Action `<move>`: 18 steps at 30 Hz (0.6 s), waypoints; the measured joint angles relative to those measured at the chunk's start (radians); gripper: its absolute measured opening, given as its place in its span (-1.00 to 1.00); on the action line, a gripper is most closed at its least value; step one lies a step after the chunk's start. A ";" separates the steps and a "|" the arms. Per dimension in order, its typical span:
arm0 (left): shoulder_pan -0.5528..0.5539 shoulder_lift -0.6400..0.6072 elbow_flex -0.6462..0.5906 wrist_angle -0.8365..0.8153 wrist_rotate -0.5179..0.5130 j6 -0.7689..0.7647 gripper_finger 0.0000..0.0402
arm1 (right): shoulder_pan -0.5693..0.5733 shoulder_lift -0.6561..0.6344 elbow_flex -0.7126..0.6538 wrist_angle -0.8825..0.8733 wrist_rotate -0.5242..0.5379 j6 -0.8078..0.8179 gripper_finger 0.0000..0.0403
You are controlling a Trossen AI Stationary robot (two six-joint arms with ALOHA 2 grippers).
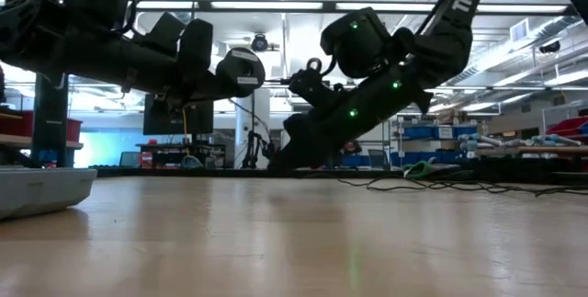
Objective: Coil cords
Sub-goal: Coil the black wire onto the spool
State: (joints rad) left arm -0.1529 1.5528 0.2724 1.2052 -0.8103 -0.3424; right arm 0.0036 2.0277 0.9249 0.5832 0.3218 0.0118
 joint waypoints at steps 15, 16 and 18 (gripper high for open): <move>0.000 0.000 -0.001 -0.020 0.031 -0.001 -1.00 | -0.008 -0.151 0.000 -0.290 0.157 0.136 -0.99; 0.000 0.000 -0.001 -0.020 0.042 0.000 -1.00 | -0.012 -0.185 0.001 -0.322 0.157 0.141 -0.99; 0.000 0.000 -0.001 -0.021 0.067 0.007 -1.00 | -0.018 -0.250 0.001 -0.360 0.158 0.145 -0.99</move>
State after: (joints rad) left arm -0.1532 1.5532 0.2710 1.1847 -0.7432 -0.3352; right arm -0.0146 1.7776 0.9257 0.2233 0.4794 0.1573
